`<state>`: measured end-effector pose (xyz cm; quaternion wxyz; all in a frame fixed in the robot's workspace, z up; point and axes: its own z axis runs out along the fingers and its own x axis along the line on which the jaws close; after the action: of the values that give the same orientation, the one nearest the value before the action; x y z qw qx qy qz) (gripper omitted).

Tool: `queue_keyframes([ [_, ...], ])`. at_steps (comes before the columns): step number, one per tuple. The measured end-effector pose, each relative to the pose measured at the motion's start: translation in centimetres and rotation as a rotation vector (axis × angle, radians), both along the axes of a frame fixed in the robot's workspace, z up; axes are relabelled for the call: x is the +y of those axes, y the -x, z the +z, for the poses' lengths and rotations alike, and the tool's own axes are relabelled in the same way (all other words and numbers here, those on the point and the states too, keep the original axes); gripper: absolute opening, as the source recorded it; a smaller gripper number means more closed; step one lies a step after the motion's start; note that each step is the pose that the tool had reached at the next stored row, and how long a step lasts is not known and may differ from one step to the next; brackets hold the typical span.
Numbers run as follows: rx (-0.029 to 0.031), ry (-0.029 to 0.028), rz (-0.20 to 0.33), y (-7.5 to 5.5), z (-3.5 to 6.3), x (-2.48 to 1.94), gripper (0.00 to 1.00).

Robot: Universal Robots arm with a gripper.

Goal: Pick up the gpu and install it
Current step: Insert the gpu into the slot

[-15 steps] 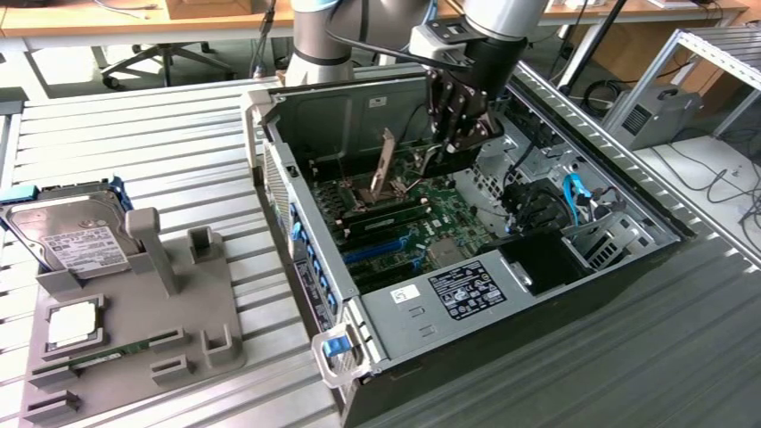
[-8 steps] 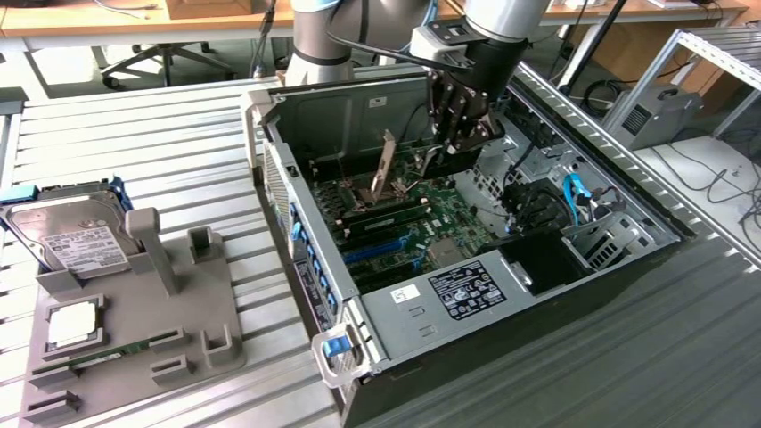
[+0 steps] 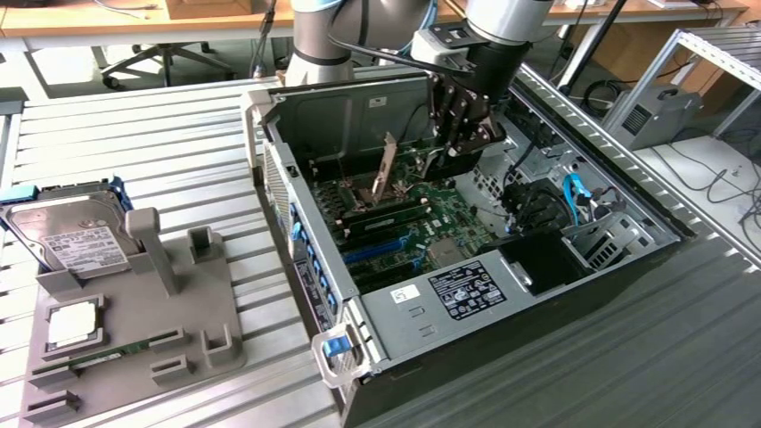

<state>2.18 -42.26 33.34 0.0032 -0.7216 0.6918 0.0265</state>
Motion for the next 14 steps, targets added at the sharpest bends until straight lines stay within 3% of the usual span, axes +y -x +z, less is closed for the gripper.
queue_keyframes([
  [14, 0.0000, 0.0001, 0.000, 0.00, -0.11, -0.24, 0.26],
])
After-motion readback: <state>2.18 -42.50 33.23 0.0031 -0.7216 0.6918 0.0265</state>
